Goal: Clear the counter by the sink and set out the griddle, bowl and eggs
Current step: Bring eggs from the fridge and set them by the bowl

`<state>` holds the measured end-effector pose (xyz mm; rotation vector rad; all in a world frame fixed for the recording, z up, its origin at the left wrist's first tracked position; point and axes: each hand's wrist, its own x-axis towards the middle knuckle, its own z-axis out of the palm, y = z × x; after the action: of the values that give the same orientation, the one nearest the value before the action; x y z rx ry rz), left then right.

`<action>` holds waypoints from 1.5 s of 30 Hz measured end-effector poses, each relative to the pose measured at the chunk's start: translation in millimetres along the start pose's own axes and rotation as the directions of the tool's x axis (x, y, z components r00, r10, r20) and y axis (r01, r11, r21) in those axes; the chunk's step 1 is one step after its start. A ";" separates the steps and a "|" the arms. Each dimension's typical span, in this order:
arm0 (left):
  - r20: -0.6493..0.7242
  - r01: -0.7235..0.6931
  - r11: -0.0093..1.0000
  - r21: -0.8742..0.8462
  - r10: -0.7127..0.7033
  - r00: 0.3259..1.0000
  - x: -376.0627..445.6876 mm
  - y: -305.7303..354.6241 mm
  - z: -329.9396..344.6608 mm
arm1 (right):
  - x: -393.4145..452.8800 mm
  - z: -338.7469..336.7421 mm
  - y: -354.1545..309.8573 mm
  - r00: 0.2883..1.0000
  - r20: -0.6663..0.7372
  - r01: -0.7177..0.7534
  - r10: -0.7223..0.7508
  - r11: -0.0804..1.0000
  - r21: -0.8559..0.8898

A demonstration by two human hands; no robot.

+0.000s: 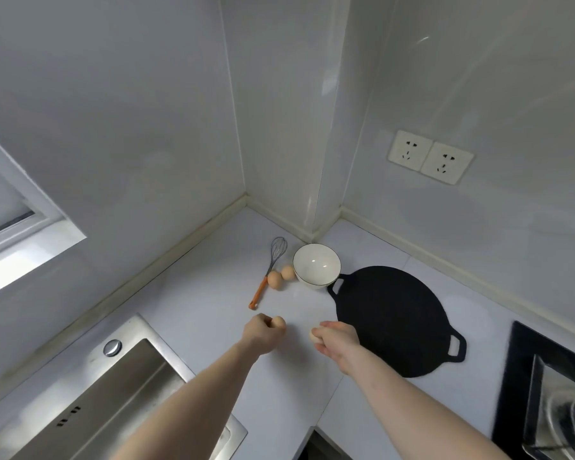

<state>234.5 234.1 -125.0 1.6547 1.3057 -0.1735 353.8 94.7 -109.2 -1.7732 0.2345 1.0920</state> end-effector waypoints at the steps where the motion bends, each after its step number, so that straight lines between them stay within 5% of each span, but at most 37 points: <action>1: -0.002 0.003 1.000 0.009 -0.003 1.000 4.3 0.6 0.7 | 3.8 4.0 -1.3 1.000 -0.006 -0.006 0.007 1.000 0.024; 11: -0.058 -0.063 0.998 -0.013 0.062 0.996 49.4 7.1 0.8 | 48.8 38.4 -12.5 0.993 -0.111 -0.042 0.052 0.995 0.089; 37: 0.002 0.119 0.885 -0.451 -0.132 0.991 72.8 10.6 -4.6 | 86.3 83.9 -36.1 0.995 -0.103 0.022 -0.004 0.984 0.176; 45: -0.010 0.109 0.874 -0.473 -0.130 0.991 72.0 5.3 -0.1 | 84.3 81.9 -33.0 0.981 -0.195 0.061 -0.016 0.972 0.225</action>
<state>268.3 282.3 -166.9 1.1668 1.3543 0.1044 375.5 203.8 -159.5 -1.6663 0.4259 0.8293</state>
